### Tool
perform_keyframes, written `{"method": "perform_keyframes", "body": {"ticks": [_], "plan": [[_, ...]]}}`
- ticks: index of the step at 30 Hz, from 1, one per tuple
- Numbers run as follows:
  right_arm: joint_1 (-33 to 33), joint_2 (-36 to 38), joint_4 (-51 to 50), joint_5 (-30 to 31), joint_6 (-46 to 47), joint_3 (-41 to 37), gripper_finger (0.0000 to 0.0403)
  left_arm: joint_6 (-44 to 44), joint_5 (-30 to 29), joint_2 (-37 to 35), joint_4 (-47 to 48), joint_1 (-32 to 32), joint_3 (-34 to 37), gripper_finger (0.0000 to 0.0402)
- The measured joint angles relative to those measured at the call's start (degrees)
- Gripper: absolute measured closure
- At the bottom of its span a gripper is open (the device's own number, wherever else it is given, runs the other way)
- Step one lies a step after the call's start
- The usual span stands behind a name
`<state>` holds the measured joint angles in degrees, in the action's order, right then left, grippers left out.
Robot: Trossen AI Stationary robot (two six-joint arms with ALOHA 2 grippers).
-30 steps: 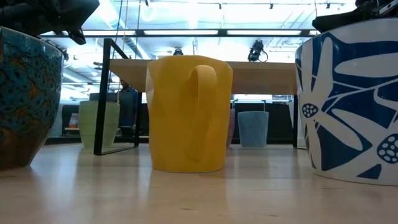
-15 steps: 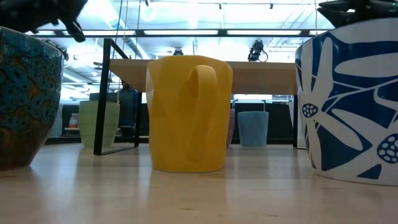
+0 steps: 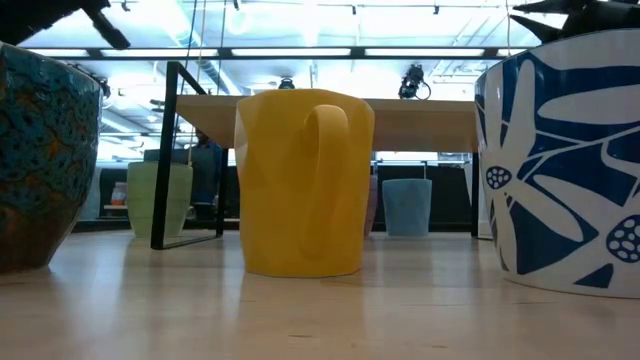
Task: Place coffee mugs
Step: Put the bottom violet mug on the shelf
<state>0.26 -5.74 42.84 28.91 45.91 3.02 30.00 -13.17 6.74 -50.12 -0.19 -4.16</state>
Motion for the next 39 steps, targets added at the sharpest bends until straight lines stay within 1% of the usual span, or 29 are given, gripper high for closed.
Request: {"method": "perform_keyframes", "body": {"ticks": [1, 3, 5, 6, 8, 10, 12, 13, 16, 21, 24, 26, 32, 36, 39], "plan": [[-0.3, 0.0, -0.4, -0.4, -1.0, 0.5, 0.0357, 1.7, -2.9, 0.0, 0.0, 0.0, 0.0, 0.0349], [-0.8, -0.1, -0.5, -3.2, -5.0, 2.7, 0.0357, 4.2, -10.2, 0.3, 0.0, 0.0, 0.0, 0.0349], [-1.3, -0.3, -2.2, -4.0, -7.9, 5.4, 0.0357, 4.0, -15.3, 1.0, 0.7, 0.0, -0.2, 0.0349], [-1.5, -0.3, -4.4, -4.1, -9.3, 7.0, 0.0357, 3.4, -16.8, 1.7, 1.2, 0.0, -0.9, 0.0349], [-2.0, -0.3, -10.8, -5.7, -11.5, 11.0, 0.0357, 2.2, -18.9, 3.6, 2.2, 0.0, -2.8, 0.0349], [-2.5, -0.6, -20.7, -5.9, -10.9, 15.9, 0.0357, 2.3, -20.9, 6.4, 4.5, 0.0, -5.6, 0.0349], [-3.2, -2.3, -30.1, -5.9, -10.1, 20.1, 0.0357, 2.3, -21.6, 9.4, 8.0, 0.0, -9.2, 0.0349], [-3.5, -3.3, -33.4, -6.3, -10.3, 22.0, 0.0357, 2.3, -21.9, 10.9, 10.1, 0.0, -11.2, 0.0349], [-4.3, -7.0, -37.5, -7.6, -13.3, 27.2, 0.0357, 2.3, -22.7, 14.7, 18.5, 0.0, -17.6, 0.0349], [-6.7, -14.5, -42.5, -6.8, -16.9, 33.0, 0.0357, 3.8, -22.6, 17.1, 35.3, 1.9, -27.8, 0.0349], [-9.2, -19.1, -44.5, -7.7, -17.6, 35.8, 0.0357, 5.4, -20.2, 18.2, 42.0, 4.1, -32.7, 0.0349], [-11.3, -22.4, -45.9, -10.4, -18.0, 37.7, 0.0357, 5.6, -17.3, 19.3, 44.7, 5.5, -35.5, 0.0350], [-19.8, -32.8, -51.6, -21.6, -19.5, 45.9, 0.0357, 8.0, -12.0, 23.8, 53.9, 10.6, -42.4, 0.0350], [-24.8, -39.0, -56.8, -27.4, -21.7, 51.8, 0.0357, 10.7, -7.3, 26.8, 62.6, 14.2, -47.0, 0.0350], [-27.8, -42.8, -60.5, -30.6, -23.3, 55.8, 0.0357, 11.4, -3.3, 29.8, 67.3, 16.6, -50.0, 0.0350]]}}
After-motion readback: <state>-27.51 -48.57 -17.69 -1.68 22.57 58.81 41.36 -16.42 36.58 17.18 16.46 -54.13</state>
